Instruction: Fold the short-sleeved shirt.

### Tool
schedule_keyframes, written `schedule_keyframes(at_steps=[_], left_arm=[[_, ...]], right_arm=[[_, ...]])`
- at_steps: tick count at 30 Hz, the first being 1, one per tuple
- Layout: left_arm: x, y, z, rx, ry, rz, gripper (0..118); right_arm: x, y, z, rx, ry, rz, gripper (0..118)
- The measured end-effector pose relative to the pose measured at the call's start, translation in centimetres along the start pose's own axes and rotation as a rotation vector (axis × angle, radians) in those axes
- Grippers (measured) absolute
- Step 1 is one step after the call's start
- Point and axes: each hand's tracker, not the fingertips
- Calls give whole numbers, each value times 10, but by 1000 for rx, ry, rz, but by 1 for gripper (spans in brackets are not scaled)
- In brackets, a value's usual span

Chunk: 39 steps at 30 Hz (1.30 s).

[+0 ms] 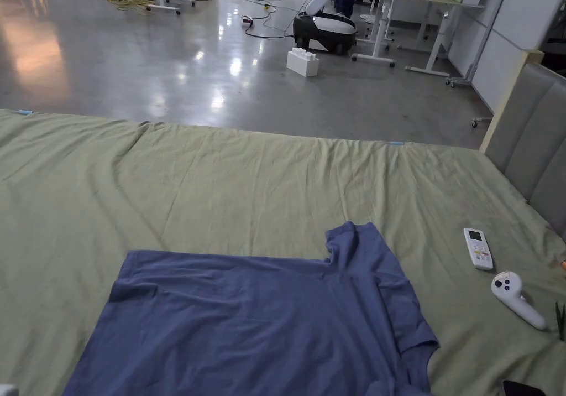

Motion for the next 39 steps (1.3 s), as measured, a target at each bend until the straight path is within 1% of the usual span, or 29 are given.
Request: schedule_keyframes(at_steps=[1,3,5,8,9,11,12,14,15,16,17,18,20,21,22,23,25,26,27,29,31,33,39], left_arm=[[6,10,4,53,-6,2,69],[19,29,9,144,-12,-3,69],[33,47,16,225,-13,-14,69],[49,69,22,285,-40,-16,69],[53,73,25,297,-57,-19,69],[62,82,32,321,-74,-24,69],[65,84,35,340,-83,-24,68],[71,89,41,362,-87,-28,66],[73,91,45,385,-84,-25,61],[76,93,49,406,-83,-21,47],[79,94,54,440,-76,-22,31],[82,95,56,463,-59,-26,16],[86,97,64,485,-57,-30,8],[87,97,68,498,-57,-29,4],[87,98,70,528,-52,-28,4],[89,97,74,559,-48,-41,2],[91,97,80,561,-14,-75,2],[90,99,80,544,-11,-82,2],[88,98,80,535,-21,-81,2],[80,96,80,512,-39,-34,2],[72,93,76,486,-32,-27,2],[63,87,71,427,-8,-33,2],[30,60,47,196,-16,-29,2]], right_arm=[[-5,10,1,61,10,-17,94],[-16,28,3,140,-17,-33,94],[-25,43,6,215,-17,-37,94],[-35,57,6,190,-33,16,94],[-37,57,6,190,-28,22,94],[-37,57,11,201,-8,16,94],[-37,57,14,224,23,-5,92],[-37,57,22,283,50,-44,77],[-38,57,25,317,46,-55,64],[-39,58,28,351,27,-55,41],[-42,59,30,381,19,-58,23],[-43,61,33,422,11,-59,10],[-46,66,39,474,25,-66,4],[-48,67,40,468,34,-100,1],[-50,69,43,483,16,-91,0],[-51,72,47,536,-4,-55,0],[-53,73,46,520,14,-84,0],[-54,75,47,547,10,-73,0],[-53,76,46,531,17,-82,0],[-55,76,45,533,19,-84,0],[-55,77,43,518,18,-77,0],[-54,75,40,506,22,-79,0],[-53,70,29,436,24,-85,0]])
